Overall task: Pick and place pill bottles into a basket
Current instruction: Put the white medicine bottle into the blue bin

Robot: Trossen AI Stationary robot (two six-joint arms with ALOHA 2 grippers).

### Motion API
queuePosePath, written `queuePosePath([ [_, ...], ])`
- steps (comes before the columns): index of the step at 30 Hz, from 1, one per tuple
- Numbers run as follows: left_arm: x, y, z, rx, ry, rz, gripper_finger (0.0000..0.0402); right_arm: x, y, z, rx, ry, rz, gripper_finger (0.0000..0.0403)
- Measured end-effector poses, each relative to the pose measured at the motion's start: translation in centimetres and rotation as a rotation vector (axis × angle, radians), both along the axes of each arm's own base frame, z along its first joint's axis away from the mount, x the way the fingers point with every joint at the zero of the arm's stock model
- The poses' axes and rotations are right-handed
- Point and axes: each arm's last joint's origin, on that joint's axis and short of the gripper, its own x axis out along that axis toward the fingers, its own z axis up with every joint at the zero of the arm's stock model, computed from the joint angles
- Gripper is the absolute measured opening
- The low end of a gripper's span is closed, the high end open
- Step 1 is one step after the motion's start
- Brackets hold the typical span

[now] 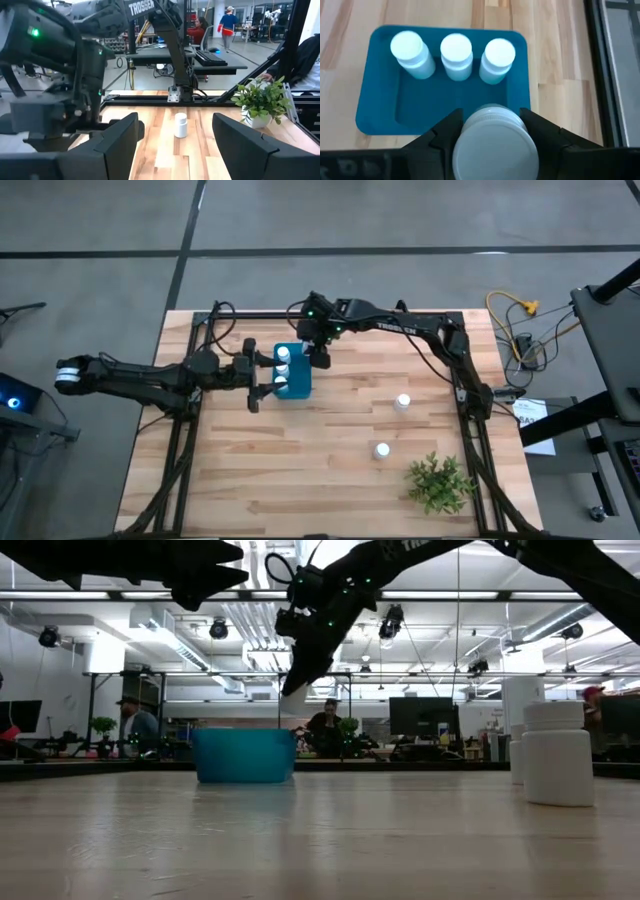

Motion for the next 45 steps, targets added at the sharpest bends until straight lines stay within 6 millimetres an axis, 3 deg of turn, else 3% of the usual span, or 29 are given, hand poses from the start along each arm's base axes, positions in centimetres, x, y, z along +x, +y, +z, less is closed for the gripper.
queuePosePath([
  [30, -0.1, 0.0, 0.2, 0.002, -0.017, 0.000, 0.0238, 4.9, -1.1, -6.9, 0.047, 0.055, 0.072, 0.0161],
  [45, -0.1, 0.0, 0.2, 0.002, -0.017, 0.000, 0.0238, 4.9, -1.3, -7.1, -0.009, 0.070, 0.057, 0.0161],
])
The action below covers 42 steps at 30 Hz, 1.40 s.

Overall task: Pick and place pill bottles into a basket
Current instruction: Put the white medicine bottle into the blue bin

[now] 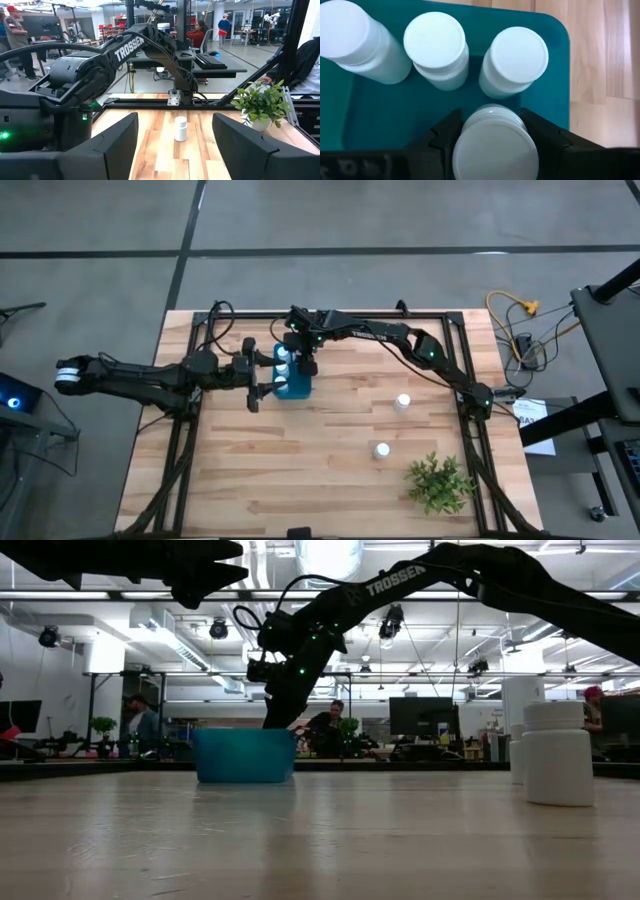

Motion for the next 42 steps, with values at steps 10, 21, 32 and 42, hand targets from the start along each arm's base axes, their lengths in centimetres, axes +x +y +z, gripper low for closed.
queuePosePath([
  [10, 0.00, 0.00, 0.00, 0.000, 0.000, 0.000, 0.0238, 0.03, -0.09, 0.02, -0.003, 0.001, -0.046, 0.0166],
  [21, 0.00, -0.01, 0.00, 0.000, 0.000, -0.001, 0.0238, 0.07, -0.09, 0.03, 0.023, -0.005, -0.081, 0.0183],
  [32, 0.00, 0.00, 0.00, 0.000, 0.000, -0.001, 0.0238, 0.14, -0.07, 0.31, 0.050, -0.017, -0.118, 0.0191],
  [42, 0.00, -0.03, 0.00, 0.000, 0.000, -0.010, 0.0238, 0.14, -0.12, 0.41, 0.047, -0.019, -0.115, 0.0205],
])
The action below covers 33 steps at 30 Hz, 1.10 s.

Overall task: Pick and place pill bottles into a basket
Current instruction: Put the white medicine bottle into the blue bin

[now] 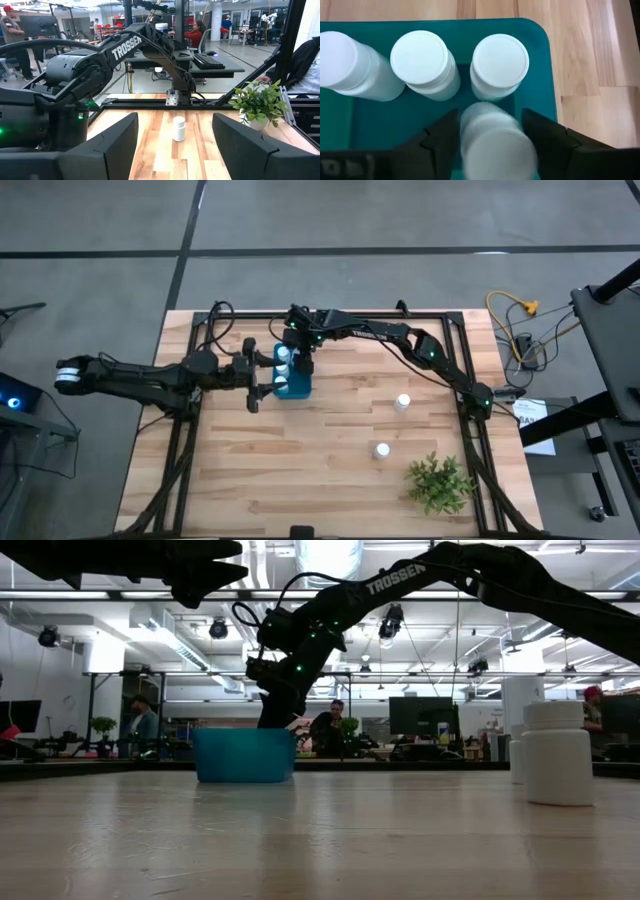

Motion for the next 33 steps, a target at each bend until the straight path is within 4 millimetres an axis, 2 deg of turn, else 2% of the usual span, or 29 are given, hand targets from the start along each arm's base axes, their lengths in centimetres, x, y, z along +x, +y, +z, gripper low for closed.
queuePosePath([
  [11, 0.0, 0.0, 0.0, 0.000, 0.000, -0.002, 0.0238, 0.0, -0.1, 0.0, -0.020, -0.001, 0.011, 0.0261],
  [20, 0.0, 0.0, 0.0, 0.000, -0.001, -0.004, 0.0238, -0.2, -0.2, 0.4, -0.032, 0.000, 0.030, 0.0279],
  [33, 0.0, 0.0, 0.0, 0.000, 0.000, -0.004, 0.0238, -1.3, 0.8, 4.5, -0.028, -0.042, 0.063, 0.0260],
])
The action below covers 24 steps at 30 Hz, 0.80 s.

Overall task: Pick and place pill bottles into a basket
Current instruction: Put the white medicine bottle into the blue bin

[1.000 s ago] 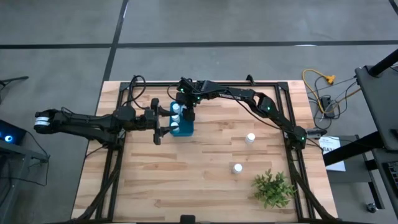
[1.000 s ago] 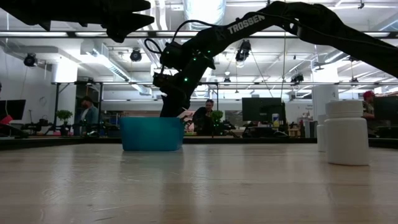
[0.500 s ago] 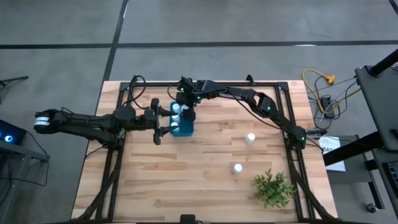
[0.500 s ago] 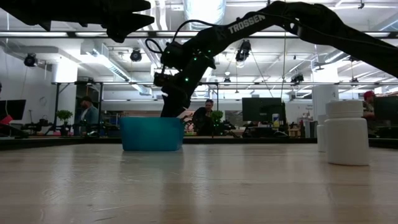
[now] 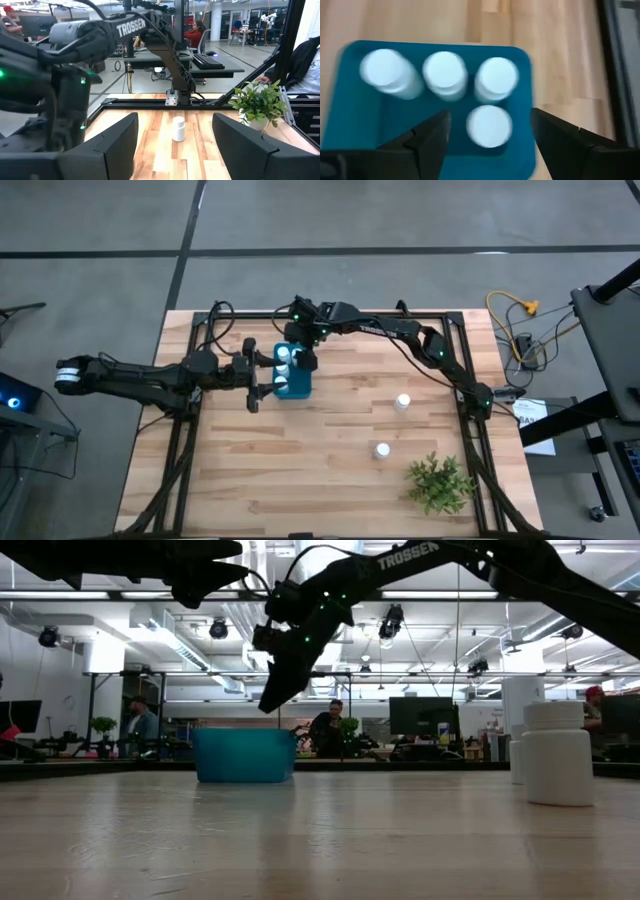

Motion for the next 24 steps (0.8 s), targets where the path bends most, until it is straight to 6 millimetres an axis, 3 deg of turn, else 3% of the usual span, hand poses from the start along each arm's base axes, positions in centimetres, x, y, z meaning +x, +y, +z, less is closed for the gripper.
queuePosePath([
  [10, 0.0, 0.0, 0.0, 0.000, 0.000, 0.000, 0.0238, -1.6, 1.9, 1.1, 0.174, 0.092, 0.118, 0.0258],
  [16, 0.0, 0.0, 0.0, 0.004, 0.001, 0.000, 0.0238, -2.2, 4.1, 0.8, 0.278, 0.174, 0.216, 0.0256],
  [24, 0.0, 0.0, 0.0, 0.006, -0.001, 0.000, 0.0238, -2.0, 7.2, 0.6, 0.292, 0.241, 0.283, 0.0255],
])
